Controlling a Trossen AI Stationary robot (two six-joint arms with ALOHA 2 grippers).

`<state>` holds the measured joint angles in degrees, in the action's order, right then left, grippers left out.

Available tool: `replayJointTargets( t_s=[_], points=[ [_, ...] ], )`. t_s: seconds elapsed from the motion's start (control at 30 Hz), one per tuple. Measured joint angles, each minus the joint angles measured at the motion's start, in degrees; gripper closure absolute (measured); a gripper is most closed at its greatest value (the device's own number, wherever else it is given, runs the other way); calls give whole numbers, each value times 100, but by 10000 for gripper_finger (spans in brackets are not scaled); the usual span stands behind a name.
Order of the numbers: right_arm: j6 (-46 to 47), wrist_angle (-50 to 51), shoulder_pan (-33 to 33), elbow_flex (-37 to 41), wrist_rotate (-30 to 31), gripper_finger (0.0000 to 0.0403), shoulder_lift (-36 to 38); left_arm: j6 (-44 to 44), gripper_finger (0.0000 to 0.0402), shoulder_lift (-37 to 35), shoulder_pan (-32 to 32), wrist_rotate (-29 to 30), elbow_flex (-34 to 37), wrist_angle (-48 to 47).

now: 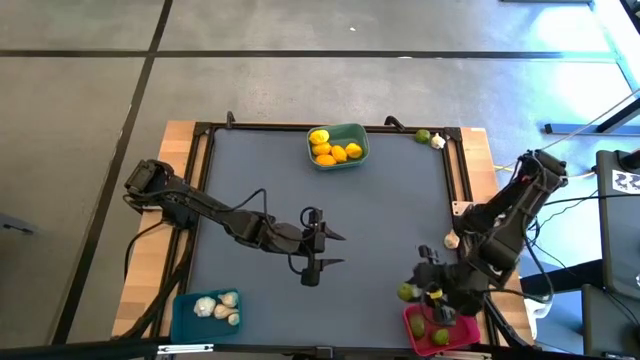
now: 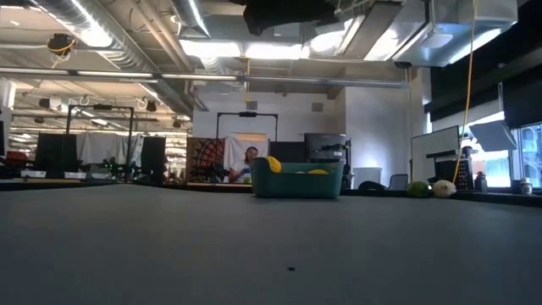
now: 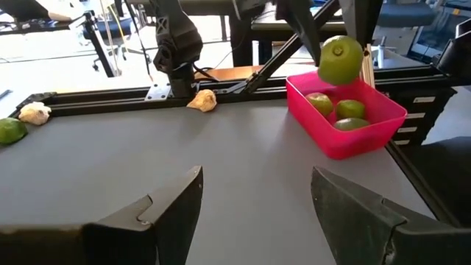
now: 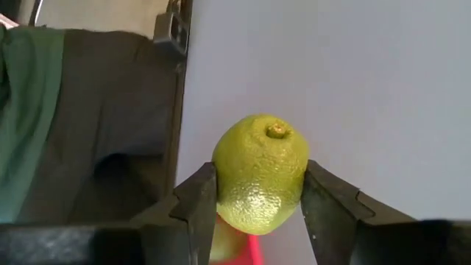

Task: Sort produce into baskets
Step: Put the green lime into the pink bin

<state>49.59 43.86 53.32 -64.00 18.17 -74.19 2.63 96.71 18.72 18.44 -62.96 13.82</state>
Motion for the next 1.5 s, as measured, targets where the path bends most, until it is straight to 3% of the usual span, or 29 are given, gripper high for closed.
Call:
replayJointTargets(
  t_s=[0.3,0.47,0.7,1.13,1.5],
  points=[
    [1608,418,700,-1,-692,239,-522,-2,153,0,0,1,0,0],
    [2061,447,954,-1,-1005,239,-1023,-2,153,0,0,1,0,-2],
    [2331,595,981,-1,-1913,239,-1698,39,153,0,-7,5,-2,2],
    [1901,873,966,-1,-1682,236,-2177,42,153,0,-27,23,-4,7],
    [2053,876,948,-1,-1796,155,-2177,107,153,0,-57,23,-4,7]
  ],
)
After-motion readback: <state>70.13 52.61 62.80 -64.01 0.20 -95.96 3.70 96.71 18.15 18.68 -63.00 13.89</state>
